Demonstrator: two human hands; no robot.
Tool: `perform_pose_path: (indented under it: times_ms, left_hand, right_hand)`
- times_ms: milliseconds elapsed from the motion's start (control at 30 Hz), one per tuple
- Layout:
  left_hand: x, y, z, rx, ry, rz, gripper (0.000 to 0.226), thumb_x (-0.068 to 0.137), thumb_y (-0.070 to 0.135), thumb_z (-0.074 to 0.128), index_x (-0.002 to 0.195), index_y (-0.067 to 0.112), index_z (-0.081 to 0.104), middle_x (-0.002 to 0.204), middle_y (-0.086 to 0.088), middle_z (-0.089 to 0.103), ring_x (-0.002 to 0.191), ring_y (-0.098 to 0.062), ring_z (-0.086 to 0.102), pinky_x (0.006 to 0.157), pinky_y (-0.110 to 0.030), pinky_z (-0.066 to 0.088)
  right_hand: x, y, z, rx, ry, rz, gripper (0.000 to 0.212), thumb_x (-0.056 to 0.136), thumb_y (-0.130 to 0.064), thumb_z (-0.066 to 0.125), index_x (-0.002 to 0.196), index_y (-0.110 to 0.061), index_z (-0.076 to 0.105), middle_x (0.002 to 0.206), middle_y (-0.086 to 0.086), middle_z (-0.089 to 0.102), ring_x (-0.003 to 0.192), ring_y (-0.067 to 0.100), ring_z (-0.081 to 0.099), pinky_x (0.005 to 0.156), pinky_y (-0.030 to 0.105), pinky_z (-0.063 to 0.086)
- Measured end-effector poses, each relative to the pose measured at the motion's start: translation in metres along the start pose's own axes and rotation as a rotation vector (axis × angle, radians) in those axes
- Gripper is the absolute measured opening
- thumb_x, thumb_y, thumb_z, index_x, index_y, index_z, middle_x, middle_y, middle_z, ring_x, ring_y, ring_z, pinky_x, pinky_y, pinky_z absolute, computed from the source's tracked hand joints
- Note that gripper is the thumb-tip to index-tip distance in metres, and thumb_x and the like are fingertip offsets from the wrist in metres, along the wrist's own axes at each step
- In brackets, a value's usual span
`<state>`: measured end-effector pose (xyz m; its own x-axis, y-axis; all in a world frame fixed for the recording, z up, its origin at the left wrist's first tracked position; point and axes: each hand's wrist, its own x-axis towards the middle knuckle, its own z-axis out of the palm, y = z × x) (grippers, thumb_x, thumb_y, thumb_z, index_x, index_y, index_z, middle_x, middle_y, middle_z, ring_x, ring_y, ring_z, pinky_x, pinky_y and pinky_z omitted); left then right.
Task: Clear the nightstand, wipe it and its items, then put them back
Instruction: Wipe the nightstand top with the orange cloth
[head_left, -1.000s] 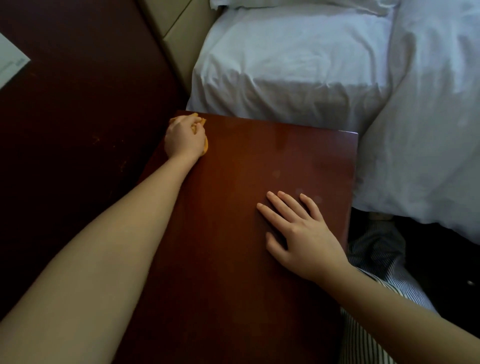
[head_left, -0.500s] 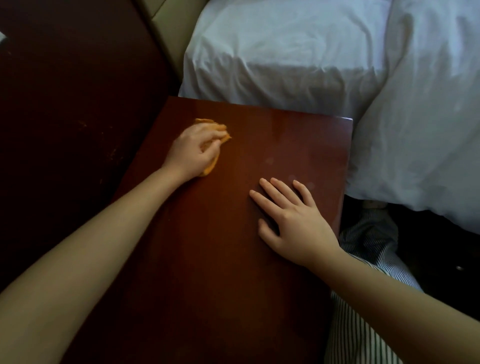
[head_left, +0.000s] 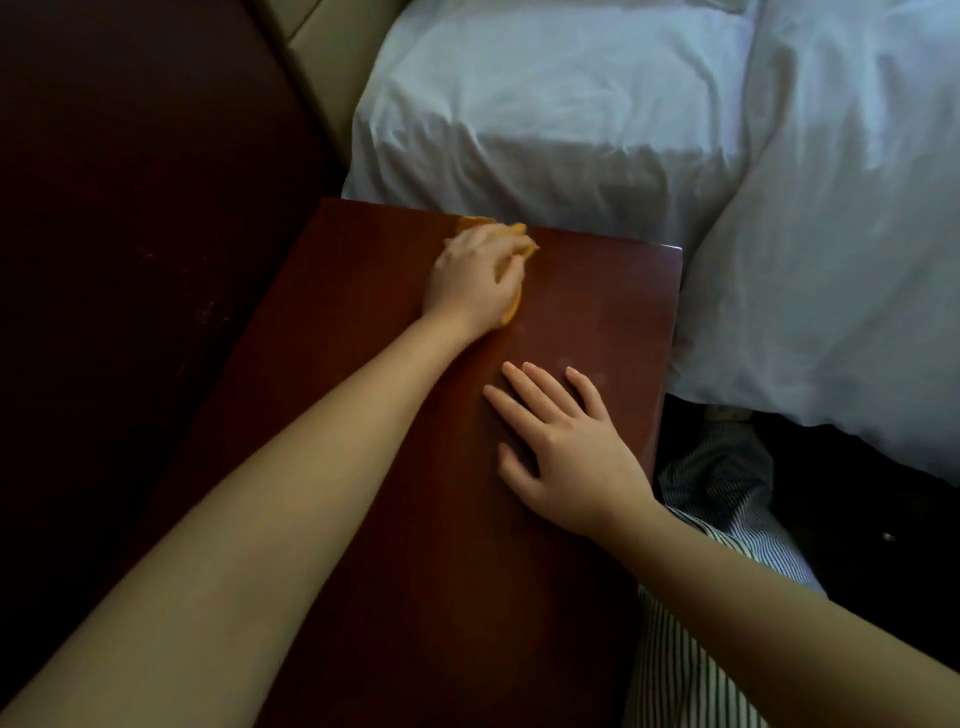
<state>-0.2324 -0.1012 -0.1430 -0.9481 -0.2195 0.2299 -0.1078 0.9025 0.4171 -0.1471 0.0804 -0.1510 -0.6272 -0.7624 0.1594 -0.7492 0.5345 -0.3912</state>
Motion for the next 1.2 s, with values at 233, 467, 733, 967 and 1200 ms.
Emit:
perform_pose_path:
  times_ms: [233, 467, 733, 967, 1200]
  left_hand:
    - [-0.084, -0.019, -0.040, 0.018, -0.238, 0.310, 0.041, 0.089, 0.041, 0.039, 0.118, 0.026, 0.064, 0.131, -0.001, 0.056, 0.124, -0.019, 0.047, 0.101, -0.029, 0.031]
    - [-0.069, -0.021, -0.035, 0.179, 0.070, -0.324, 0.035, 0.094, 0.028, 0.043, 0.126, 0.025, 0.057, 0.138, 0.002, 0.049, 0.128, -0.018, 0.041, 0.104, -0.031, 0.031]
    - [-0.087, 0.074, -0.005, 0.079, -0.197, 0.025, 0.035, 0.093, 0.028, 0.049, 0.126, 0.028, 0.057, 0.140, 0.001, 0.047, 0.133, -0.017, 0.037, 0.106, -0.026, 0.024]
    - [-0.180, 0.091, -0.026, -0.014, -0.383, 0.201, 0.037, 0.091, 0.025, 0.050, 0.127, 0.027, 0.057, 0.140, -0.003, 0.046, 0.133, -0.021, 0.036, 0.107, -0.027, 0.020]
    - [-0.325, 0.054, -0.076, 0.049, -0.378, 0.329, 0.040, 0.090, 0.037, 0.043, 0.121, 0.022, 0.061, 0.132, -0.005, 0.054, 0.125, -0.022, 0.044, 0.105, -0.037, 0.032]
  right_hand:
    - [-0.004, 0.000, -0.008, 0.195, 0.089, -0.079, 0.049, 0.089, -0.025, 0.035, 0.133, -0.013, 0.052, 0.136, 0.008, 0.052, 0.129, 0.022, 0.039, 0.109, 0.040, 0.018]
    - [-0.013, 0.002, -0.020, 0.305, 0.123, -0.101, 0.040, 0.088, -0.016, 0.039, 0.120, -0.007, 0.062, 0.128, 0.014, 0.058, 0.120, 0.027, 0.051, 0.107, 0.041, 0.027]
    - [-0.074, 0.032, -0.041, 0.086, 0.041, -0.125, 0.052, 0.087, -0.026, 0.039, 0.135, -0.013, 0.052, 0.140, 0.008, 0.049, 0.130, 0.026, 0.044, 0.110, 0.037, 0.018]
    - [-0.124, 0.014, -0.047, -0.030, -0.103, -0.238, 0.059, 0.084, -0.028, 0.038, 0.141, -0.016, 0.043, 0.145, 0.004, 0.044, 0.135, 0.023, 0.038, 0.111, 0.043, 0.023]
    - [-0.166, -0.025, -0.038, -0.110, -0.337, -0.681, 0.059, 0.082, -0.027, 0.039, 0.139, -0.016, 0.045, 0.144, 0.003, 0.046, 0.126, 0.024, 0.048, 0.108, 0.042, 0.028]
